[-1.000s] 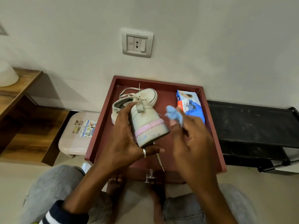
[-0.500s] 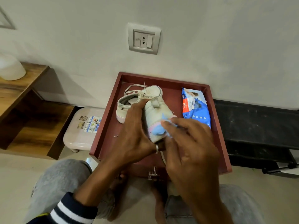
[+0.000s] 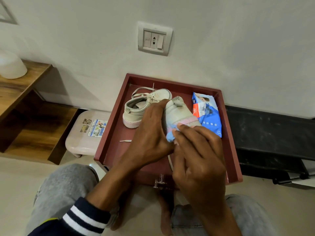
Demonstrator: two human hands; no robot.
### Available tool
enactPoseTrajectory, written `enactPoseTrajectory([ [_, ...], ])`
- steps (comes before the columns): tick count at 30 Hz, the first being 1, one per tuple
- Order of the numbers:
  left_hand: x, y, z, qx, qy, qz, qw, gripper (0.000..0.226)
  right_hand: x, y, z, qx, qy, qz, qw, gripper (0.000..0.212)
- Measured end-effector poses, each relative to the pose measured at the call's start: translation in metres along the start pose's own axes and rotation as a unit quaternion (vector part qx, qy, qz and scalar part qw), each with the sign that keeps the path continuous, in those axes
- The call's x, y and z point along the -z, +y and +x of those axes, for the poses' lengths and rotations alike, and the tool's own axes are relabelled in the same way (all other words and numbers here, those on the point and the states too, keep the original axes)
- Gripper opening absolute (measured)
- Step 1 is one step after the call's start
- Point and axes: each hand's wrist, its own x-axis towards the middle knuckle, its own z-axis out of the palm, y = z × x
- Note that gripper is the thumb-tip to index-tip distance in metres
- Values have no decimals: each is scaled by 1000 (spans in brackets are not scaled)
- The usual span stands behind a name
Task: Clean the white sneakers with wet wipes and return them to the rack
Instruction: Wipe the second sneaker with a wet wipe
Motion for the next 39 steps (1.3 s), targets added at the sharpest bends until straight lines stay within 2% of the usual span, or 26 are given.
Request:
enactPoseTrajectory([
  [6, 0, 7, 0, 1, -17, 8, 1000, 94, 9, 9, 8, -75, 38, 17, 996, 24],
  [8, 1, 5, -1, 5, -16, 4, 1000, 92, 6, 2, 5, -42, 30, -17, 999, 22],
  [11, 1, -4, -2, 6, -8, 6, 1000, 78, -5, -12, -7, 53, -16, -67, 996, 20],
  [14, 1, -9, -4, 2, -6, 13, 1000, 79, -6, -9, -4, 78, -30, -73, 994, 21],
  [17, -1, 1, -2, 0, -11, 9, 1000, 84, 3, 6, 3, 42, -4, -61, 997, 20],
  [22, 2, 10, -3, 8, -36, 14, 999, 95, 10, 15, 8, -72, 26, -13, 997, 23],
  [24, 2, 8, -4, 4, -32, 9, 999, 90, 7, 5, 5, -47, 15, -21, 999, 22],
  [28, 3, -6, -5, -9, -23, 6, 1000, 76, -2, -12, -3, 61, -35, -47, 996, 19],
  [30, 3, -7, -5, -10, -22, 6, 1000, 76, 0, -6, 1, 69, -32, -49, 996, 20],
  [34, 0, 2, -4, -1, -29, -1, 1000, 85, 6, 10, 8, 0, -6, 2, 1000, 20],
  [39, 4, 3, -7, -33, -53, 15, 998, 96, 7, 23, 23, -147, 24, 76, 986, 23],
])
